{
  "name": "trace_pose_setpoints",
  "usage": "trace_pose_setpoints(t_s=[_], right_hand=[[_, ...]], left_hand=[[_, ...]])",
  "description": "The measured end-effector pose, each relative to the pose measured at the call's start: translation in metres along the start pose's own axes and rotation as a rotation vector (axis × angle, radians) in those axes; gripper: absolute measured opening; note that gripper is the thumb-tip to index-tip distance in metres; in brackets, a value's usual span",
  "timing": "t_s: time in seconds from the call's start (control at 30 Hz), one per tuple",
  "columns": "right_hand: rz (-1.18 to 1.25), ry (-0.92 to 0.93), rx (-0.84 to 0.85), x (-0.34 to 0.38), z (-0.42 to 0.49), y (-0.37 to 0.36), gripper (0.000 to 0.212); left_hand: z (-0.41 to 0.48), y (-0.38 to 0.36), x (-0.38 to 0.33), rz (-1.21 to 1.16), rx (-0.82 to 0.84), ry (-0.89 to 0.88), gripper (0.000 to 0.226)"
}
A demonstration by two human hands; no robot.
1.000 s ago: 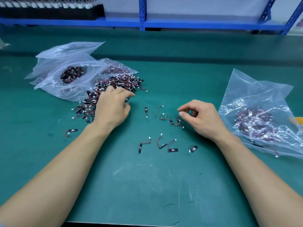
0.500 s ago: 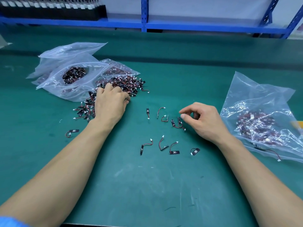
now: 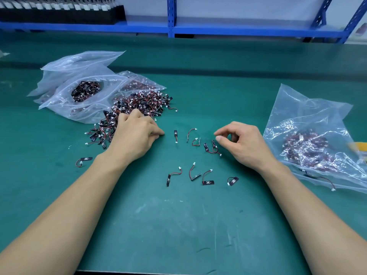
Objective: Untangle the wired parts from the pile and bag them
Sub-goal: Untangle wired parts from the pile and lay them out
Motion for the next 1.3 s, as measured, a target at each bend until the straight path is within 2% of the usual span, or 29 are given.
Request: trace_pose_setpoints(t_s=[0.1,0.2,0.37,0.53,0.6,0.67,0.77,0.83,0.93,1.03,1.3], right_hand=[[0.003,-0.003,0.010,0.000,0.001,0.000,0.009],[0.003,-0.008,0.009,-0.001,0.000,0.000,0.009],[-0.006,-0.012,0.024,-0.001,0.000,-0.001,0.010],[-0.010,-0.013,0.032,-0.002,0.000,-0.002,0.009],[-0.006,-0.018,0.032,-0.002,0.001,-0.002,0.008],[-0.003,-0.019,0.033,-0.002,0.001,-0.002,0.009],[0.000,-0.016,0.033,-0.002,0.001,-0.001,0.009],[0.007,-0.018,0.031,-0.002,0.000,-0.001,0.009],[0.012,-0.023,0.029,-0.002,0.000,-0.001,0.010],[0.012,-0.023,0.027,-0.002,0.000,-0.001,0.011],[0.018,-0.021,0.021,-0.004,0.000,-0.001,0.010]], left_hand=[[-0.003,0.006,-0.002,-0.050,0.062,-0.048,0.017],[-0.006,0.013,-0.008,-0.209,0.168,-0.102,0.015],[-0.015,0.018,-0.015,-0.441,0.321,-0.058,0.030],[-0.019,0.019,-0.021,-0.510,0.409,-0.038,0.027],[-0.019,0.020,-0.020,-0.578,0.385,-0.015,0.020],[-0.017,0.022,-0.015,-0.656,0.270,0.017,0.005],[-0.015,0.024,-0.006,-0.640,0.095,0.081,0.009],[-0.014,0.022,-0.002,-0.559,0.120,0.115,0.001],[-0.016,0.016,-0.001,-0.442,0.269,0.087,0.013],[-0.016,0.015,0.001,-0.461,0.334,0.030,0.006],[-0.015,0.014,0.000,-0.575,0.259,0.020,0.014]])
Point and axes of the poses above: each hand's wrist, its own z-axis towards the middle knuckle, its own y-axis out of the back of the hand, x = y × z, the point moved 2 cm from there along z, towards the middle knuckle
